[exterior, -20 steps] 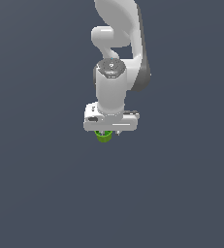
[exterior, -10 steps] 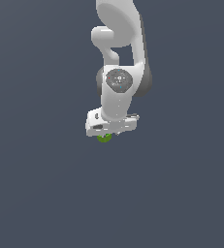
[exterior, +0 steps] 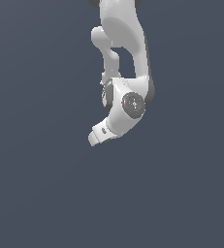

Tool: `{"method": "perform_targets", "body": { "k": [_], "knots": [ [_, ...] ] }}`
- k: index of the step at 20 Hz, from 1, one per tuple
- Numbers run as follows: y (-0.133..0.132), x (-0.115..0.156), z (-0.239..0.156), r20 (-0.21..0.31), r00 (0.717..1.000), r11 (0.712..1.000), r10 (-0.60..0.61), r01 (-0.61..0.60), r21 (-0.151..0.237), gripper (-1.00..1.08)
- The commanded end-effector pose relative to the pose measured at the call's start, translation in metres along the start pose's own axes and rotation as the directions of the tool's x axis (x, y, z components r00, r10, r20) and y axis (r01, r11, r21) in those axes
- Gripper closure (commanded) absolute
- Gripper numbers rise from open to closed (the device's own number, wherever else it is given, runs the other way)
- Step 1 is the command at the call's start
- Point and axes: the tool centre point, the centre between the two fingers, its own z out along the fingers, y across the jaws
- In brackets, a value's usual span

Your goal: Pick up the object and move it to a goal position.

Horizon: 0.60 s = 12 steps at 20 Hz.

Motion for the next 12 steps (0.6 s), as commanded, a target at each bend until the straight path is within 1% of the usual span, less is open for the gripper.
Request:
{"method": "perform_targets", "body": {
  "k": [1,4,7,12],
  "knots": [
    [0.002,-0.003,0.009,0.075,0.993,0.995,-0.094,0.096,-0.020,-0.20],
    [0.004,-0.007,0.018,0.161,0.968,0.980,-0.192,0.199,-0.031,-0.20],
    [0.008,-0.011,0.025,0.235,0.935,0.959,-0.266,0.281,-0.030,-0.20],
    [0.012,-0.016,0.032,0.325,0.879,0.927,-0.348,0.374,-0.018,-0.20]
  ]
}}
